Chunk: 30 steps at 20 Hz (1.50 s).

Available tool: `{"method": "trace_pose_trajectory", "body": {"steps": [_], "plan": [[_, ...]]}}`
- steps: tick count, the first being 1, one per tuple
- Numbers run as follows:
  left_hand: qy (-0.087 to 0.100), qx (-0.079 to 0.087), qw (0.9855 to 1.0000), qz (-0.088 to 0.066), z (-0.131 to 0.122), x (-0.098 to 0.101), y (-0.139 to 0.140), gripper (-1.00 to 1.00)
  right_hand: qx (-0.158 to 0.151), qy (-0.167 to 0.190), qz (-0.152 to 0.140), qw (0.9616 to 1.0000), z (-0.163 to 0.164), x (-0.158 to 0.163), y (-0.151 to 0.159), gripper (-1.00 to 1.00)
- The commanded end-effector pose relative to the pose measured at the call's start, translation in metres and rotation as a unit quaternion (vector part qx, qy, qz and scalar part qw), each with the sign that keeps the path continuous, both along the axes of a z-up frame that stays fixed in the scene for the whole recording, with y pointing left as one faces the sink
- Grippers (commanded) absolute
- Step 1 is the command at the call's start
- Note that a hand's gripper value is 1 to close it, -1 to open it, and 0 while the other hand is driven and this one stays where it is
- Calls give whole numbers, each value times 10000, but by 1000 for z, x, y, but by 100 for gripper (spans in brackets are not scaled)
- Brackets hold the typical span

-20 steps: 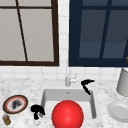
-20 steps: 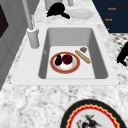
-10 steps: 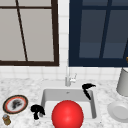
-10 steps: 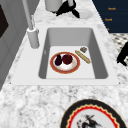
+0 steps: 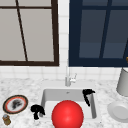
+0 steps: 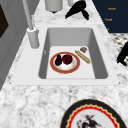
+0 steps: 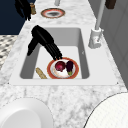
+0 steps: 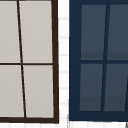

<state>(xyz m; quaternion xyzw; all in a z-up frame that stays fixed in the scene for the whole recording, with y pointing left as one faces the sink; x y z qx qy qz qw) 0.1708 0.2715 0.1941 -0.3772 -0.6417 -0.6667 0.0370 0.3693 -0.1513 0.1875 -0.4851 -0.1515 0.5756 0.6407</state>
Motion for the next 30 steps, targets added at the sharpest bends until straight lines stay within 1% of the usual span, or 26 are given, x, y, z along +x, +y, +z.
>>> {"method": "trace_pose_trajectory", "body": {"steps": [1,4,5,6,7,8,10,11,12,13,14,16,17,18,19,22,26,27,28,29,30], "plan": [[0,0,10000,0,0,0,0,0,621,-23,-21,9981,-2,-23,0,-100],[0,0,10000,0,0,0,0,0,915,-64,3,9958,-4,-31,-1,-100],[0,0,10000,0,0,0,0,0,1015,-32,108,9948,-3,-28,-4,-100],[0,0,10000,0,0,0,0,0,943,80,303,9950,-2,-26,-1,-100],[0,0,10000,0,0,0,0,0,677,110,228,9974,-4,-28,-4,-100],[0,0,10000,0,0,0,0,0,682,144,97,9975,-5,-28,-6,-100],[0,0,10000,0,0,0,0,0,667,168,50,9976,-6,-32,-1,-100],[0,0,10000,0,0,0,0,0,671,171,79,9976,-7,-34,-2,-100],[0,0,10000,0,0,0,0,0,676,94,67,9976,-9,-41,-4,-100],[0,0,10000,0,0,0,0,0,867,-135,75,9961,-7,-51,-15,-100],[0,0,10000,0,0,0,0,0,982,-239,107,9948,-7,-54,-18,-100],[0,0,10000,0,0,0,0,0,1410,-148,157,9898,6,-47,-23,-100],[0,0,10000,0,0,0,0,0,1595,-199,156,9869,3,-46,-24,-100],[0,0,10000,0,0,0,0,0,1692,-292,42,9851,0,-46,-21,-100],[0,0,10000,0,0,0,0,0,1741,-354,-14,9841,0,-45,-20,-100],[0,0,10000,0,0,0,0,0,1800,-372,-13,9830,2,-46,-25,-100],[0,0,10000,0,0,0,0,0,1953,-419,-11,9799,4,-46,-29,-100],[0,0,10000,0,0,0,0,0,1990,-419,-15,9791,8,-46,-31,-100],[0,0,10000,0,0,0,0,0,1969,-380,21,9797,14,-46,-35,-100],[0,0,10000,0,0,0,0,0,1988,-334,44,9795,21,-46,-38,-100],[0,0,10000,0,0,0,0,0,2032,-317,41,9786,26,-47,-40,-100]]}}
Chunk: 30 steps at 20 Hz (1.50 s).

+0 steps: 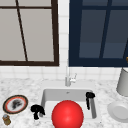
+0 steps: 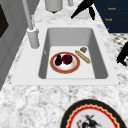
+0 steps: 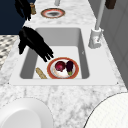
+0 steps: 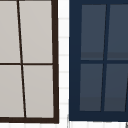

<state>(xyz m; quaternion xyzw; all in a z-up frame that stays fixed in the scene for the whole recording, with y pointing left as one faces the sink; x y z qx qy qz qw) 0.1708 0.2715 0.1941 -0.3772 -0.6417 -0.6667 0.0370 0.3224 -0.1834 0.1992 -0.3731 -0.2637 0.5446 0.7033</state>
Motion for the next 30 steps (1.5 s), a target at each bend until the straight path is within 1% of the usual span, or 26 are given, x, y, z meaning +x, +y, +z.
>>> {"method": "trace_pose_trajectory", "body": {"steps": [1,6,7,12,14,15,21,24,26,30], "plan": [[0,0,10000,0,0,0,0,0,374,-146,-138,9991,21,0,-11,-100],[0,0,10000,0,0,0,0,0,605,-150,-130,9980,50,-1,-24,-100],[0,0,10000,0,0,0,0,0,651,-175,-168,9976,55,-1,-25,-100],[0,0,10000,0,0,0,0,0,894,-549,-272,9941,60,1,-30,-100],[0,0,10000,0,0,0,0,0,1019,-711,-362,9916,58,1,-28,-100],[0,0,10000,0,0,0,0,0,1030,-778,-395,9908,59,1,-29,-100],[0,0,10000,0,0,0,0,0,1211,-1149,-488,9848,59,2,-31,-100],[0,0,10000,0,0,0,0,0,1374,-1112,-347,9836,58,-6,-34,-100],[0,0,10000,0,0,0,0,0,1528,-1174,-377,9805,58,-10,-34,-100],[0,0,10000,0,0,0,0,0,1863,-1226,-317,9743,57,-18,-40,-100]]}}
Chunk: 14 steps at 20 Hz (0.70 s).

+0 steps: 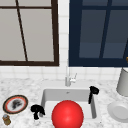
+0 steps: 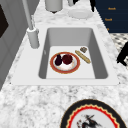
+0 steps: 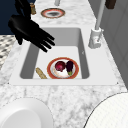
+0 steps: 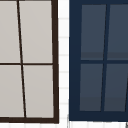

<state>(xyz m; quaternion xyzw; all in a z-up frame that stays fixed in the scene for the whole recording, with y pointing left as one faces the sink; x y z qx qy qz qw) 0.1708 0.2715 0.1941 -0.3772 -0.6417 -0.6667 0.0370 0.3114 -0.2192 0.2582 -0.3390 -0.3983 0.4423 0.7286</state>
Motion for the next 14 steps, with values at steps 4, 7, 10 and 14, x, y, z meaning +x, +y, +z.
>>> {"method": "trace_pose_trajectory", "body": {"steps": [4,7,10,14], "plan": [[0,0,10000,0,0,0,0,0,861,-316,5,9958,2,-19,-13,-100],[0,0,10000,0,0,0,0,0,1088,-416,8,9932,4,-25,-16,-100],[0,0,10000,0,0,0,0,0,1253,-550,-210,9904,3,-23,-13,-100],[0,0,10000,0,0,0,0,0,1264,-690,-448,9886,2,-24,-14,-100]]}}
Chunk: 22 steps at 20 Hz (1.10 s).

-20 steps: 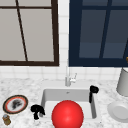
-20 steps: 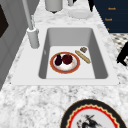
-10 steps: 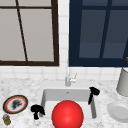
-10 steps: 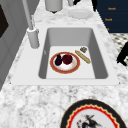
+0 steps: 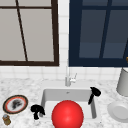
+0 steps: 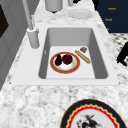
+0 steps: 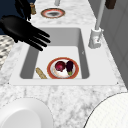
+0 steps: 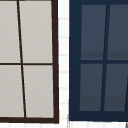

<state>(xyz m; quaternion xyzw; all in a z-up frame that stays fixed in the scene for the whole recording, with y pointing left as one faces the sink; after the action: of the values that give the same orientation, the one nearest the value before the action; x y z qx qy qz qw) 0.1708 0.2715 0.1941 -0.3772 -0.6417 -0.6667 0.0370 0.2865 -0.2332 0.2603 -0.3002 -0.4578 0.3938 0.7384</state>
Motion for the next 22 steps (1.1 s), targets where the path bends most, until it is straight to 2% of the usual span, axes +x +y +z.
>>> {"method": "trace_pose_trajectory", "body": {"steps": [1,7,12,15,18,22], "plan": [[0,0,10000,0,0,0,0,0,513,-303,-473,9971,0,2,0,-100],[0,0,10000,0,0,0,0,0,583,-578,-742,9939,0,6,0,-100],[0,0,10000,0,0,0,0,0,828,-858,-869,9891,1,0,1,-100],[0,0,10000,0,0,0,0,0,965,-853,-711,9891,7,-17,-8,-100],[0,0,10000,0,0,0,0,0,1244,-923,-762,9850,10,-27,-8,-100],[0,0,10000,0,0,0,0,0,1466,-965,-865,9807,13,-41,-10,-100]]}}
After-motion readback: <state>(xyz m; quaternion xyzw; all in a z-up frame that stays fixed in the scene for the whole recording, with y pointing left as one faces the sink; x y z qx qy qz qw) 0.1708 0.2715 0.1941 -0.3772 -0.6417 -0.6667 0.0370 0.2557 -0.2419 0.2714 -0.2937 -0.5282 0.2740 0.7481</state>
